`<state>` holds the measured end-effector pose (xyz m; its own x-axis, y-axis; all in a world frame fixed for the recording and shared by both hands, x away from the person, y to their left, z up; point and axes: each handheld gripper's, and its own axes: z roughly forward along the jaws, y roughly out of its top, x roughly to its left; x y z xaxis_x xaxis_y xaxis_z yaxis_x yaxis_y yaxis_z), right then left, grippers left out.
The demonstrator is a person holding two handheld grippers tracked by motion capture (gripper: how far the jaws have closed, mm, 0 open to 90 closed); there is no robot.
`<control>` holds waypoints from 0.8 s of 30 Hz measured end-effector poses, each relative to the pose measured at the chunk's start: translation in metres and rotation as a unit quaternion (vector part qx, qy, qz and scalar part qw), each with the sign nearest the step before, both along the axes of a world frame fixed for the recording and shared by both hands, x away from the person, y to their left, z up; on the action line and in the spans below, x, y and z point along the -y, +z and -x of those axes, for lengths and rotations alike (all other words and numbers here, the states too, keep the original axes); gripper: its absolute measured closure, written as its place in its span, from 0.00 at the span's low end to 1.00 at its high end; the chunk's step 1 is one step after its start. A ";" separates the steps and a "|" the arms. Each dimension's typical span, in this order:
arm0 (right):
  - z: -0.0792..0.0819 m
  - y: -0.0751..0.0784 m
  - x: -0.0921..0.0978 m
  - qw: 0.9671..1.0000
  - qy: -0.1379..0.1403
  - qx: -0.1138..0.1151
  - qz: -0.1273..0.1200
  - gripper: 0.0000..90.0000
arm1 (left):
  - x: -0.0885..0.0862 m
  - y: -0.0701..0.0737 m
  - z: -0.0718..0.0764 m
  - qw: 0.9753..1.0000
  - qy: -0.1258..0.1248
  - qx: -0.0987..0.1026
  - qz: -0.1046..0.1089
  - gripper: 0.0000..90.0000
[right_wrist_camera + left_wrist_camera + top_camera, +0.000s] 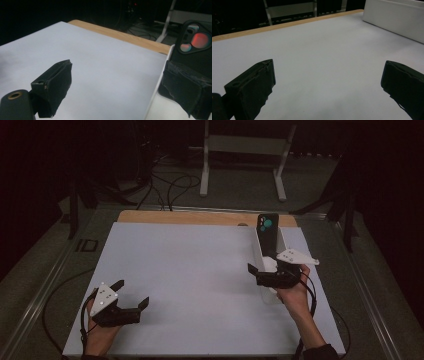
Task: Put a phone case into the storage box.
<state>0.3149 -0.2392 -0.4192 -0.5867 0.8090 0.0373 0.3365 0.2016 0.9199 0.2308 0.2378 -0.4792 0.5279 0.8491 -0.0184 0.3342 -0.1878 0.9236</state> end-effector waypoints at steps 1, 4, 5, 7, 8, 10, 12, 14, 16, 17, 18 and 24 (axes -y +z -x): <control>0.003 -0.001 0.000 1.000 0.001 0.005 0.000 0.10 | 0.000 0.000 0.000 1.000 0.000 0.000 0.000 0.00; 0.014 -0.007 0.001 1.000 0.003 0.009 0.013 0.10 | 0.000 0.002 0.001 1.000 -0.001 0.002 0.000 0.00; 0.014 -0.007 0.001 1.000 0.003 0.009 0.013 0.10 | 0.000 0.002 0.001 1.000 -0.001 0.002 0.000 0.00; 0.020 -0.011 0.002 1.000 0.003 0.014 0.013 0.10 | 0.000 0.002 0.001 1.000 -0.002 0.003 0.000 0.00; 0.020 -0.011 0.002 1.000 0.003 0.014 0.013 0.10 | 0.000 0.003 0.001 1.000 -0.003 0.002 0.000 0.00; 0.030 -0.019 0.007 1.000 0.002 0.020 0.005 0.10 | 0.001 0.004 0.001 1.000 -0.004 0.002 0.001 0.00; 0.031 -0.020 0.009 1.000 0.002 0.021 0.003 0.10 | 0.001 0.004 0.001 1.000 -0.005 0.003 0.000 0.00; 0.036 -0.026 0.014 1.000 0.001 0.026 -0.007 0.10 | 0.002 0.005 0.001 1.000 -0.006 0.003 0.001 0.00; 0.039 -0.029 0.017 1.000 -0.004 0.028 -0.012 0.10 | 0.002 0.005 0.001 1.000 -0.006 0.003 0.001 0.00; 0.040 -0.031 0.018 0.999 -0.003 0.030 -0.013 0.10 | 0.001 0.005 0.001 1.000 -0.006 0.003 0.001 0.00; 0.041 -0.032 0.019 0.999 -0.003 0.031 -0.016 0.10 | 0.001 0.005 0.001 1.000 -0.006 0.004 0.001 0.00; 0.051 -0.038 0.023 0.999 0.007 0.048 -0.016 0.10 | 0.000 0.006 0.001 1.000 -0.006 0.005 0.003 0.00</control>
